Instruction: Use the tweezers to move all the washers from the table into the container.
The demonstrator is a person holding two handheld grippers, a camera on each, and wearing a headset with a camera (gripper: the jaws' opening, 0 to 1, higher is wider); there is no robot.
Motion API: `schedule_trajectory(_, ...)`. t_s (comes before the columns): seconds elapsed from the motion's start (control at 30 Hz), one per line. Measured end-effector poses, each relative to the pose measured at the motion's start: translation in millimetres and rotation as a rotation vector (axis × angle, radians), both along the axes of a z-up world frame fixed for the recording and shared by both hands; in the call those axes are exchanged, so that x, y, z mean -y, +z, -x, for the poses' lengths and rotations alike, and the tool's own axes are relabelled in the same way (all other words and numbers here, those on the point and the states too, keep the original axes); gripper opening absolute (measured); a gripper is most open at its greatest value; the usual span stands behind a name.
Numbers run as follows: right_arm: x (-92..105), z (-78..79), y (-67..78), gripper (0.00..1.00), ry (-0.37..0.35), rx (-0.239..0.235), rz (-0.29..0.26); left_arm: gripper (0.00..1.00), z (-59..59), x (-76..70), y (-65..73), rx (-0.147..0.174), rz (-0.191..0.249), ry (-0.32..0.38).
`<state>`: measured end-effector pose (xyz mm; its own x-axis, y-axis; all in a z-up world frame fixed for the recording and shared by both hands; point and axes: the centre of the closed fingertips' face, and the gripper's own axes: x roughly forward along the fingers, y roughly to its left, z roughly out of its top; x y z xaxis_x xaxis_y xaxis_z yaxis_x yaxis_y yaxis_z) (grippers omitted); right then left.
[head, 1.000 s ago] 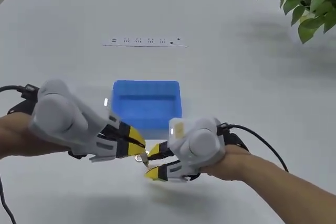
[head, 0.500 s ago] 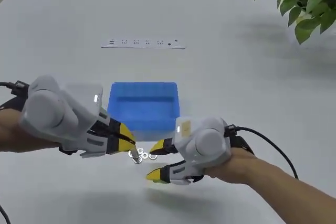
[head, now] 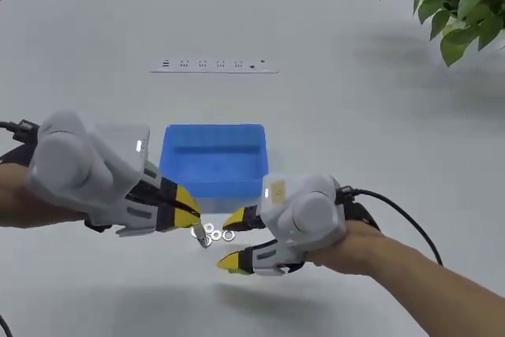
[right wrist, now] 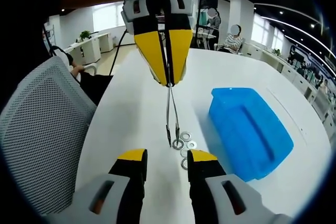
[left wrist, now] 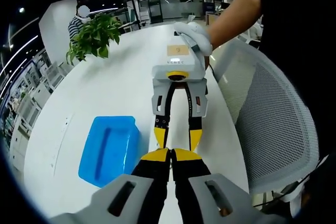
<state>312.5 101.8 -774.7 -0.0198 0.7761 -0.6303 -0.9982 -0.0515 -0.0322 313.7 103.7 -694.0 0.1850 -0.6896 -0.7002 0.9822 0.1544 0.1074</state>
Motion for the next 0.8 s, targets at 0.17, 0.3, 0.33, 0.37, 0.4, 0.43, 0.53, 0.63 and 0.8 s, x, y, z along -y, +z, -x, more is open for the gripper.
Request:
schedule_trajectory(0.17,-3.1,-0.9,2.7,0.32,0.002,0.003,-0.010,0.05,-1.2,-0.3,-3.0,0.009,-0.014,-0.009)
schedule_trajectory(0.3,-4.3,-1.5,3.7,0.32,0.005,0.006,-0.012,0.05,-1.5,-0.2,-2.8,0.002,-0.007,-0.003)
schedule_trajectory(0.33,-4.7,-1.6,3.9,0.32,0.006,0.006,-0.014,0.05,-1.7,-0.3,-2.7,0.000,-0.006,-0.001)
schedule_trajectory(0.37,-5.3,-1.8,4.2,0.32,0.007,0.006,-0.015,0.05,-1.9,-0.4,-2.7,-0.003,-0.004,0.000)
schedule_trajectory(0.4,-6.4,-2.3,4.9,0.32,0.008,0.008,-0.018,0.05,-2.6,-0.7,-2.7,-0.006,-0.002,0.005)
schedule_trajectory(0.43,-7.3,-2.5,5.4,0.31,0.010,0.008,-0.020,0.05,-3.4,-1.0,-2.7,-0.011,-0.001,0.011)
schedule_trajectory(0.53,-11.1,-3.0,7.7,0.30,0.020,0.014,-0.026,0.05,-5.4,-2.2,-2.8,-0.023,-0.002,0.034)
schedule_trajectory(0.63,-16.5,-3.9,8.7,0.28,0.032,0.018,-0.030,0.05,-7.7,-2.5,-2.9,-0.040,0.001,0.066)
schedule_trajectory(0.8,-23.4,-3.4,8.8,0.26,0.057,0.025,-0.028,0.05,-10.4,-2.9,-3.0,-0.057,0.003,0.096)
